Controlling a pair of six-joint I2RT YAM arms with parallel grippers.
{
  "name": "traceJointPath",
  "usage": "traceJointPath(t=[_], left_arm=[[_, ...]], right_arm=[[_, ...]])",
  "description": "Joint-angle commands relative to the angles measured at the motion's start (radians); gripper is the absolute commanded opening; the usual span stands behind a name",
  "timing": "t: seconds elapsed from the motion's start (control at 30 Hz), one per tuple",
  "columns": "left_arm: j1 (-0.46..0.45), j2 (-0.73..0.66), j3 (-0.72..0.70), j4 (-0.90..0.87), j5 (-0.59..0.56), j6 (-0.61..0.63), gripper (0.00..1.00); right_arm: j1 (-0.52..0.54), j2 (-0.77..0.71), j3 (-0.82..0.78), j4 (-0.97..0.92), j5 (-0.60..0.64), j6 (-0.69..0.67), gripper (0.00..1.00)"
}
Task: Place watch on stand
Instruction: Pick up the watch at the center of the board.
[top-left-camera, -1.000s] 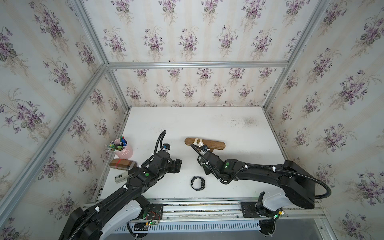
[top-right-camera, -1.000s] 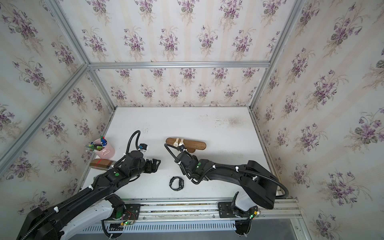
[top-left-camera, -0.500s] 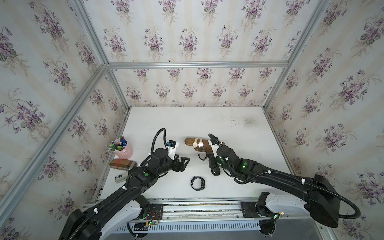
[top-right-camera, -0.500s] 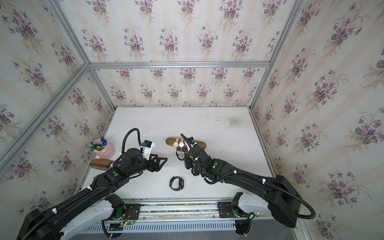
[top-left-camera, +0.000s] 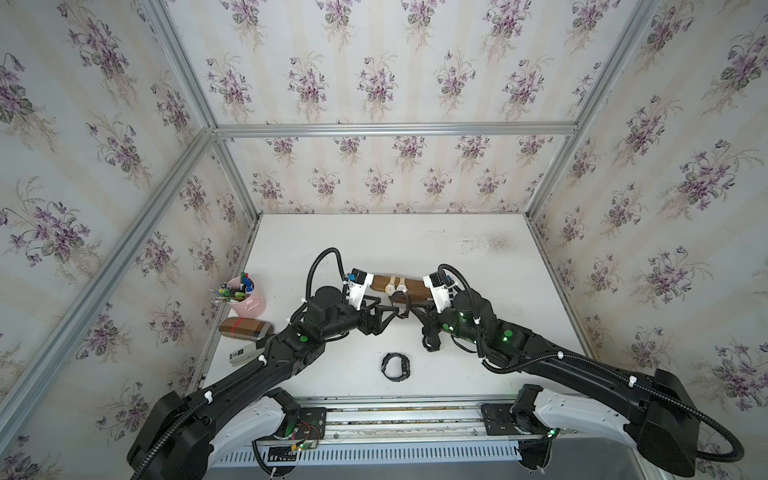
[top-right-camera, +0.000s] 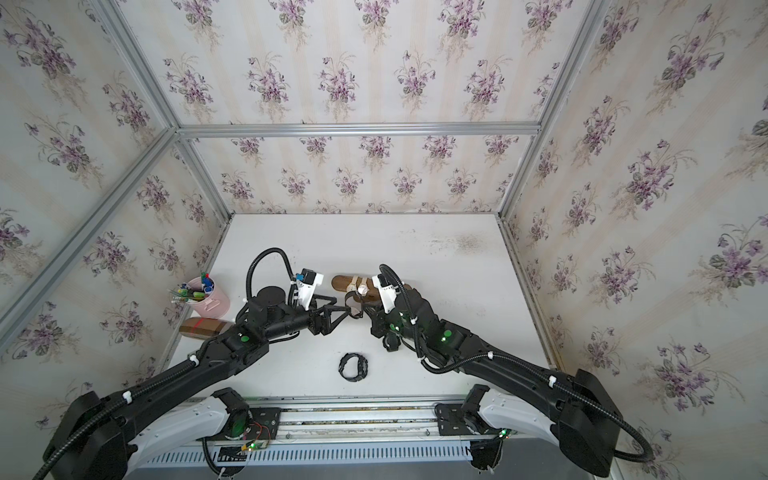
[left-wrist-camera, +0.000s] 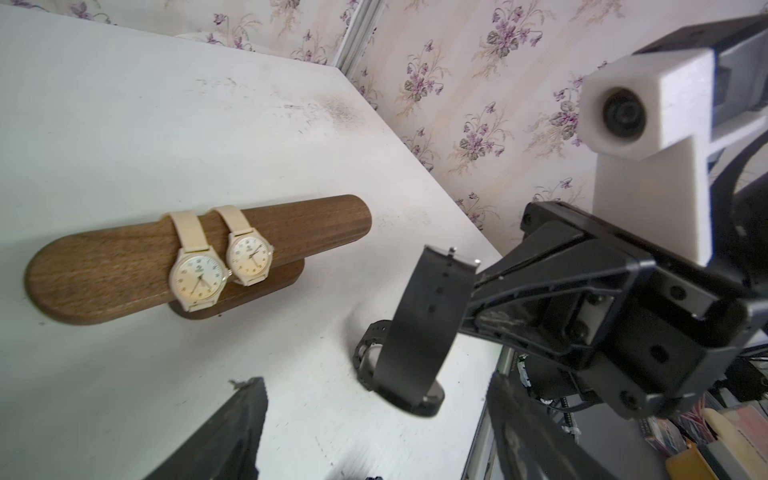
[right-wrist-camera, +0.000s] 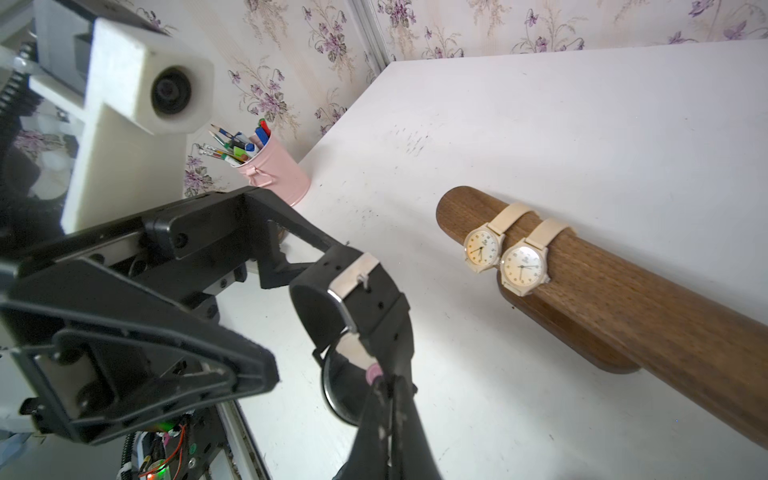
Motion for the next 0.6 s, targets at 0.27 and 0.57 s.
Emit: traceJointPath(t=[0.27,0.57], left_arm=[[-0.087,0.054,0.070,0.056,0.021,0.027,0.65],[-0.137,0.088,0.129,-0.002,0.010,0.059,0.56]], right_arm=[[-0.022,0.002,-0.010,0.033,0.050,0.049,0.00],[-0.064,0.020,-0.010,0.055,-0.017,0.069,0.00]])
